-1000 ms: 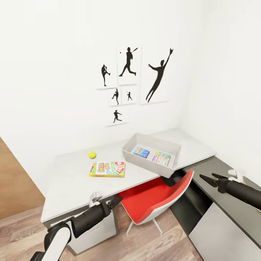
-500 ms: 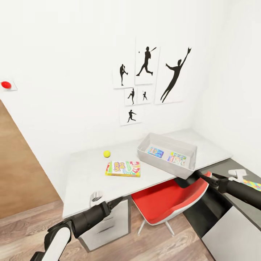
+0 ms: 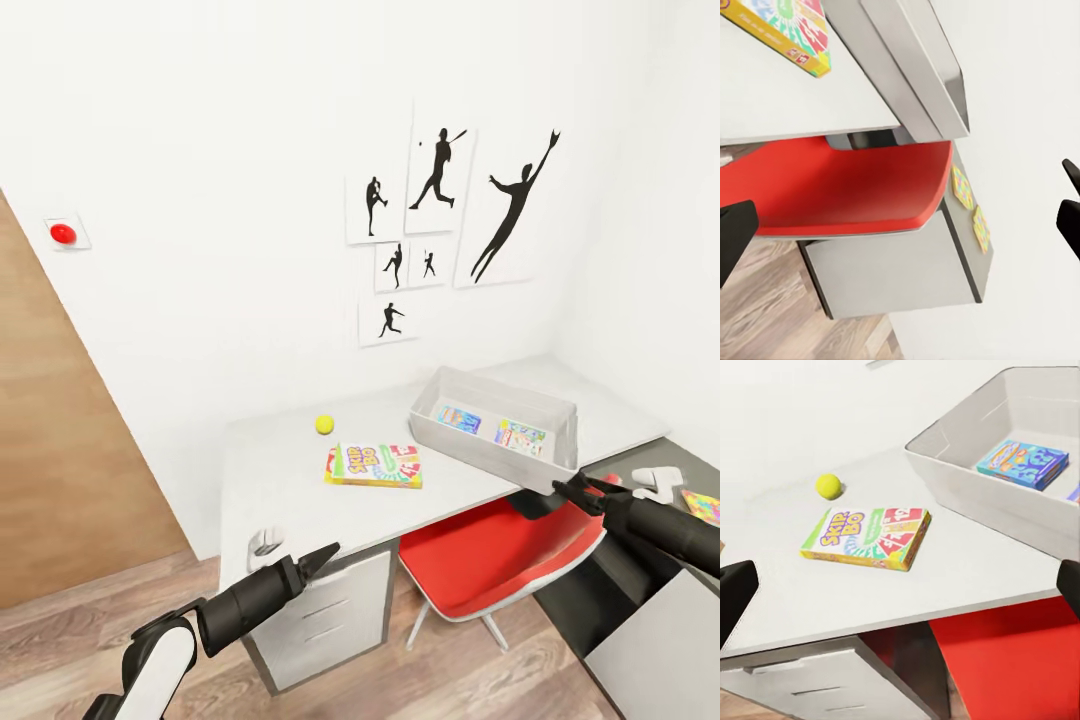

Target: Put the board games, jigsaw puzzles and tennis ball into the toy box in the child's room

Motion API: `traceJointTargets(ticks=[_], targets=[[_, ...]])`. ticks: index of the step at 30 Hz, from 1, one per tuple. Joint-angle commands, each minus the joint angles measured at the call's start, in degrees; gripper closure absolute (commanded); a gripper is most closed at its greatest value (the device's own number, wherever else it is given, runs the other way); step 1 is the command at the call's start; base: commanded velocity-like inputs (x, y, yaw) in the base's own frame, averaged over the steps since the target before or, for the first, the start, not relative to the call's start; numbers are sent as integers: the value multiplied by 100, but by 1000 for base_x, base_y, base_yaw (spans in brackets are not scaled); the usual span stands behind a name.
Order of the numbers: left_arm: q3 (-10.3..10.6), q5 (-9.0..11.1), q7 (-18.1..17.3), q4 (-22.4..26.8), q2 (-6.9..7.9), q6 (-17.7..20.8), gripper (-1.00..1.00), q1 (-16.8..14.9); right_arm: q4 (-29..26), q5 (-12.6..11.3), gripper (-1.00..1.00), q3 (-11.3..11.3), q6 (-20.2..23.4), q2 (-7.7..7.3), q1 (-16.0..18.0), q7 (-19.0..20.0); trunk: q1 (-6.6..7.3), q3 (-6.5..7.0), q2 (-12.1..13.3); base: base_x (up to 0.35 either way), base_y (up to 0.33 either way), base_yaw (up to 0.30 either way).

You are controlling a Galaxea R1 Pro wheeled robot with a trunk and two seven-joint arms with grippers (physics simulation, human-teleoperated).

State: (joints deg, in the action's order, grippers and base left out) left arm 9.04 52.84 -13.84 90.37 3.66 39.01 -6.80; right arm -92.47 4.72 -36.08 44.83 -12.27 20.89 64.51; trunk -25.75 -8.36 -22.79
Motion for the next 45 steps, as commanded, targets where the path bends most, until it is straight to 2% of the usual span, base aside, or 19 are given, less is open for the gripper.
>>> traceJointTargets(ticks=[1, 26, 30, 31, 34, 38, 42, 45], targets=[[2, 15, -5, 1, 4, 19, -100, -5, -8, 49, -100, -9, 36, 1, 9, 53, -4, -12, -12, 0, 265, 1], [2, 12, -5, -12, 3, 19, -100, -5, -8, 56, -100, 16, 21, -2, 11, 13, -4, -12, -12, 50, 280, 0], [2, 10, 2, -48, 4, 19, -100, -5, -3, 140, -100, 65, 27, 4, 20, -97, -4, -12, -12, 91, 297, 0], [2, 8, 10, -200, 4, 16, -100, 42, 5, 240, -100, 192, 90, 8, 52, -558, -4, -12, -12, 86, 278, 0], [-51, 5, 18, -356, 4, -42, -100, 189, 31, 285, -100, 386, 184, 13, 78, -1107, -4, -12, -12, 61, 197, 0], [-320, 6, -8, -464, 6, -260, -100, 485, 82, 296, -100, 651, 451, 22, 105, -1793, -4, -12, -12, 28, 91, 0], [-472, 6, -31, -484, 8, -353, -100, 676, 143, 303, -100, 776, 563, 52, 134, -2042, -4, -12, -12, 15, 49, 0], [-732, 7, -92, -497, 14, -455, -100, 904, 269, 316, -100, 993, 684, 166, 266, -2333, -4, -12, -12, 8, 26, 0]])
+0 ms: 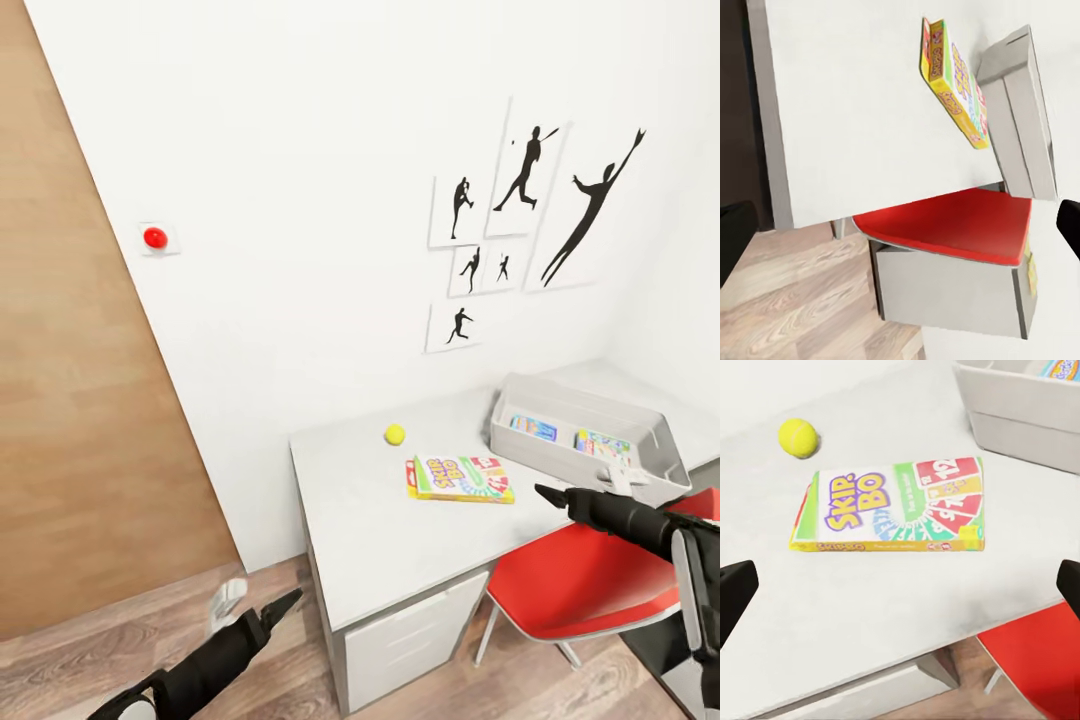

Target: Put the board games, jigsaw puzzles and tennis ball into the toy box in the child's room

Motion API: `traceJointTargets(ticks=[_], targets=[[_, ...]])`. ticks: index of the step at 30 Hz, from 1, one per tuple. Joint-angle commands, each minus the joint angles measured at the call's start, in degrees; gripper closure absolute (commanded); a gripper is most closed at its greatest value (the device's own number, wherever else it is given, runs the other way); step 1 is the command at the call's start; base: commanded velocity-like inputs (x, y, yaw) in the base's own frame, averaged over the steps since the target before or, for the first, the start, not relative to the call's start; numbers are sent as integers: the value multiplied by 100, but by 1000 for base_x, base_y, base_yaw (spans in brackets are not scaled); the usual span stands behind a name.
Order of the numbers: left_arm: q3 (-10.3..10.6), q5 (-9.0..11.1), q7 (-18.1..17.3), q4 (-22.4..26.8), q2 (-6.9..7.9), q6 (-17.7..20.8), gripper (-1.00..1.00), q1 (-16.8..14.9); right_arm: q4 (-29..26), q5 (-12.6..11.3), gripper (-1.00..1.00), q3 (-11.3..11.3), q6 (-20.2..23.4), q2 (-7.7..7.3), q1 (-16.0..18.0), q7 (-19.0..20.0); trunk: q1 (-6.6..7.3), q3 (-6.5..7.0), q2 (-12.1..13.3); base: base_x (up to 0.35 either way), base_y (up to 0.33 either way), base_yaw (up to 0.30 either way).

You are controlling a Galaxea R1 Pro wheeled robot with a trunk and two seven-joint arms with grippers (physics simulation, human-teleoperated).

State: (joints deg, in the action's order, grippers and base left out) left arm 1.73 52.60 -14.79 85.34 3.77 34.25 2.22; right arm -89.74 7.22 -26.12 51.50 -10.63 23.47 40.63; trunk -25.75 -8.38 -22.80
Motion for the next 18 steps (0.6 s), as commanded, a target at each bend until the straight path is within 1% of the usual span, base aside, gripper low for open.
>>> traceJointTargets(ticks=[1, 2, 3, 4, 5, 8, 9, 12, 13, 14, 15, 18], targets=[[-89, 31, -23, 1, 4, -2, -100, 53, 26, 71, -100, 66, 50, 51, 87, -23, -4, -10, -12, 5, 17, 0], [-89, 31, -23, 1, 4, -2, -100, 53, 26, 71, -100, 66, 50, 51, 87, -23, -4, -10, -12, 5, 17, 0], [-235, 31, -76, -9, 6, -35, -100, 133, 76, 80, -100, 182, 135, 132, 261, -152, -4, -10, -12, 3, 11, 0], [-291, 31, -97, -14, 7, -48, -100, 167, 96, 85, -100, 228, 196, 162, 348, -203, -4, -10, -12, 3, 9, 0], [-291, 31, -97, -14, 7, -48, -100, 167, 96, 85, -100, 228, 196, 162, 348, -203, -4, -10, -12, 3, 9, 0], [-417, 35, -142, -24, 8, -86, -100, 280, 164, 94, -100, 363, 452, 220, 588, -324, -4, -10, -12, 2, 6, 0], [-417, 35, -142, -24, 8, -86, -100, 280, 164, 94, -100, 363, 452, 220, 588, -324, -4, -10, -12, 1, 4, 0], [-551, 37, -165, -30, 5, -154, -100, 366, 209, 103, -100, 591, 643, 250, 751, -439, -4, -10, -12, 1, 3, 0], [-624, 47, -174, -32, 4, -200, -100, 411, 230, 107, -100, 764, 719, 261, 813, -553, -4, -10, -12, 0, 1, 0], [-654, 52, -176, -32, 3, -218, -100, 432, 242, 104, -100, 836, 747, 265, 835, -629, -4, -10, -12, 0, 1, 0], [-654, 52, -176, -32, 3, -218, -100, 432, 242, 104, -100, 836, 747, 265, 835, -629, -4, -10, -12, 0, 1, 0], [-735, 68, -180, -37, 6, -252, -100, 486, 287, 98, -100, 987, 801, 284, 876, -921, -4, -10, -12, 0, 0, 0]])
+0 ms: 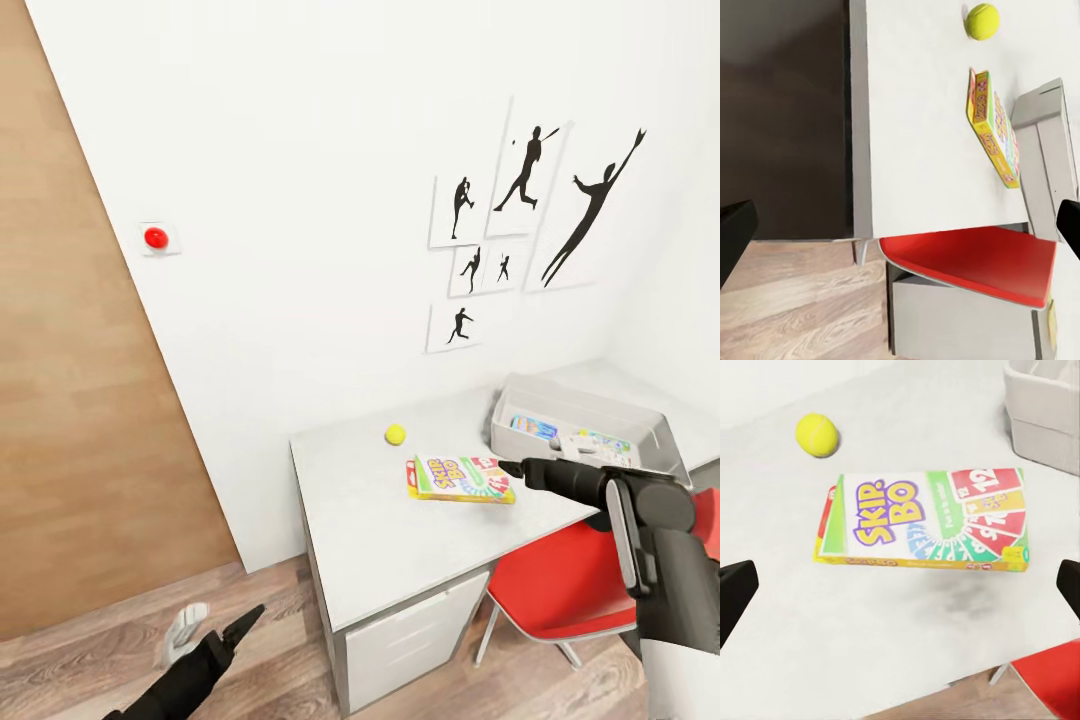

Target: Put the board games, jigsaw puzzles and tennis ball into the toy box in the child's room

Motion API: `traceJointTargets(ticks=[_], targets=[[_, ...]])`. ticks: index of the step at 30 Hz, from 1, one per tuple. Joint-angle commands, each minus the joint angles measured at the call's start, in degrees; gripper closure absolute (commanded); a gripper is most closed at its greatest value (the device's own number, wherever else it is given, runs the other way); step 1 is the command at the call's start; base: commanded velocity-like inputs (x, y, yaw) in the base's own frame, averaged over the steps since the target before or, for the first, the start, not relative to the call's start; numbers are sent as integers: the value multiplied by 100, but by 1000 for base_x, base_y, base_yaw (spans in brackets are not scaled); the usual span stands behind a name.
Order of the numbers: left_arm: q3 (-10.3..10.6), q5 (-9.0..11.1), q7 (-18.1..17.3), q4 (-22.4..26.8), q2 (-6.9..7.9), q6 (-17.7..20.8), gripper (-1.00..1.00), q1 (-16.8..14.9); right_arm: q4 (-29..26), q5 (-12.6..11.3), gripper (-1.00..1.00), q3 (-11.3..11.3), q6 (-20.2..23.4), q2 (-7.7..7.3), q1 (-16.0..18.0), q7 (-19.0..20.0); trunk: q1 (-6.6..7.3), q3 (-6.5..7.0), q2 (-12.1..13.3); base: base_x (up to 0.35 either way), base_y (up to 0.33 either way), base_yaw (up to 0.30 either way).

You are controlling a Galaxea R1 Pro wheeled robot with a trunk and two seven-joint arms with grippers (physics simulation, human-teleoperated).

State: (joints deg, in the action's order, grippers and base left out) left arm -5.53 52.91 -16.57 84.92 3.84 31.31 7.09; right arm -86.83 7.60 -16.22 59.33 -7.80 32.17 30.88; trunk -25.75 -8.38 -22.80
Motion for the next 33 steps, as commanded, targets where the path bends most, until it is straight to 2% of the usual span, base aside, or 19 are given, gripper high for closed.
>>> traceJointTargets(ticks=[1, 3, 6, 10, 13, 16, 19, 23, 27, 33], targets=[[-111, 38, 1, -4, -3, 31, -100, 26, 78, 55, -100, 60, 35, 48, 26, -149, -4, -11, -11, 6, 0, 0], [-171, 37, 4, -13, -5, 28, -100, 35, 143, 52, -100, 86, 41, 93, 37, -238, -4, -11, -11, 29, 11, 0], [-349, 46, -4, -59, -22, 21, -100, 57, 373, 57, -100, 183, 44, 317, 65, -483, -4, -11, -11, 123, 64, 0], [-394, 48, -7, -75, -26, 19, -100, 63, 477, 64, -100, 223, 41, 400, 87, -585, -4, -11, -11, 191, 105, 0], [-436, 51, -16, -88, -29, 18, -100, 68, 711, 64, -100, 267, 33, 474, 178, -859, -4, -11, -11, 229, 128, 0], [-453, 52, -24, -94, -31, 17, -100, 73, 928, 60, -100, 283, -9, 499, 244, -1078, -4, -11, -11, 247, 139, 0], [-471, 52, -33, -97, -32, 16, -100, 76, 1496, 39, -100, 293, -299, 520, 411, -1354, -4, -11, -11, 262, 148, 0], [-476, 53, -35, -97, -31, 16, -100, 78, 1791, 41, -100, 296, -454, 525, 512, -1429, -4, -11, -11, 267, 150, 0], [-481, 44, -15, -103, -31, 13, -100, 80, 2447, 52, -100, 296, -751, 524, 748, -1511, -4, -11, -11, 266, 149, 0], [-483, 31, -3, -106, -32, 10, -100, 81, 2992, 60, -100, 295, -972, 495, 1030, -1544, -4, -11, -11, 174, 96, 0]])
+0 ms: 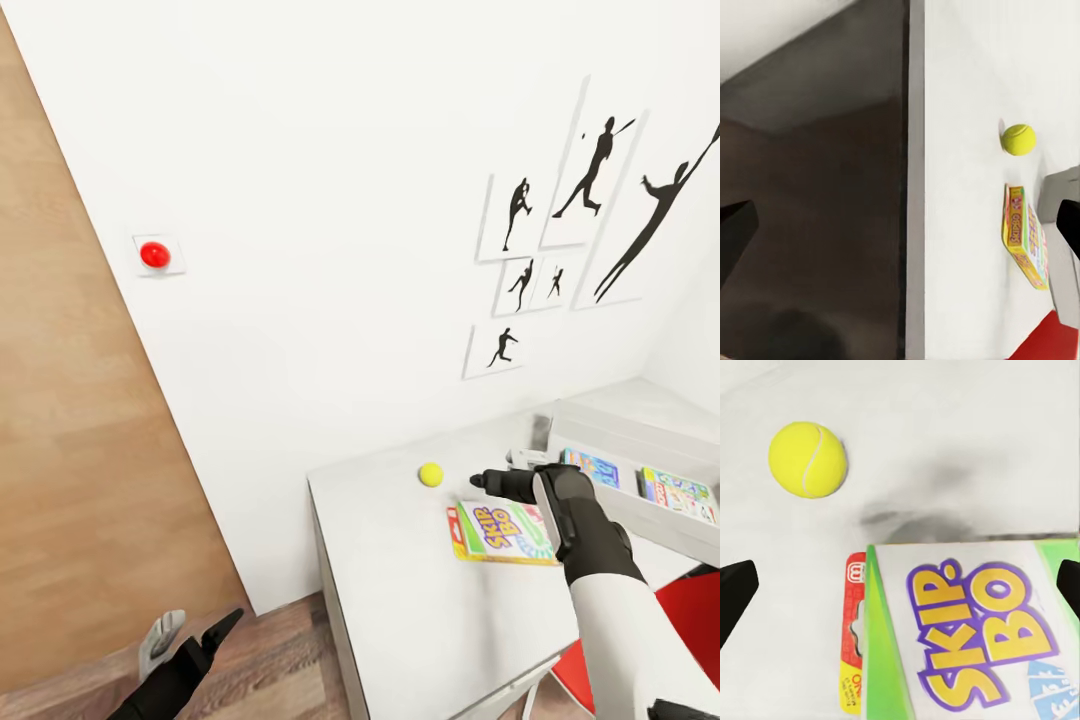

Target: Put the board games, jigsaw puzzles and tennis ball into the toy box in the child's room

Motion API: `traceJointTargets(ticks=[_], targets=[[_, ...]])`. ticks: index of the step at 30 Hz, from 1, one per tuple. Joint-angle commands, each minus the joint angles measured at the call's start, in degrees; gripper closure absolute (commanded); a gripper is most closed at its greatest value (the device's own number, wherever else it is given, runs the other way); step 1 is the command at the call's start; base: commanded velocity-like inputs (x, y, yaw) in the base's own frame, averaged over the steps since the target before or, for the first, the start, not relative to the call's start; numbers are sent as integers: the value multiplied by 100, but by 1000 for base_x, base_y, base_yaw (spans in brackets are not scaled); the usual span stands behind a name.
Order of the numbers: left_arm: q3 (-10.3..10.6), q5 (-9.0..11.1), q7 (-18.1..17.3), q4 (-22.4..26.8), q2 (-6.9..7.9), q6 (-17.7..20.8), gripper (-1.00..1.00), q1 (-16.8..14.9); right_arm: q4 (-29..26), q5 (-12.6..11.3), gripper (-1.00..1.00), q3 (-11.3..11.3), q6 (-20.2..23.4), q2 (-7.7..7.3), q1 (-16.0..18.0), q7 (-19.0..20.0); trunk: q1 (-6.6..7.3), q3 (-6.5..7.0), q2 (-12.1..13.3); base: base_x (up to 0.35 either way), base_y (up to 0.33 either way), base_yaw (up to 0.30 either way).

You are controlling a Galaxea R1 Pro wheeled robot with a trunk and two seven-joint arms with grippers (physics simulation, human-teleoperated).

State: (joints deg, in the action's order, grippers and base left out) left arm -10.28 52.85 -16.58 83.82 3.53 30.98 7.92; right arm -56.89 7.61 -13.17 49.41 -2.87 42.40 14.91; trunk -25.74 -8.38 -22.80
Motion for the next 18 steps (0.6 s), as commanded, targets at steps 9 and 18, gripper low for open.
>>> traceJointTargets(ticks=[9, 18], targets=[[-9, 22, 16, 3, -1, 43, -100, -1, 625, 71, -100, -11, -194, -130, 380, 34, -5, -11, -12, 51, 28, 0], [-9, 18, 16, 2, -1, 45, -100, -1, 1480, 74, -100, -10, -451, -280, 785, 29, -5, -11, -12, 8, 5, 0]])
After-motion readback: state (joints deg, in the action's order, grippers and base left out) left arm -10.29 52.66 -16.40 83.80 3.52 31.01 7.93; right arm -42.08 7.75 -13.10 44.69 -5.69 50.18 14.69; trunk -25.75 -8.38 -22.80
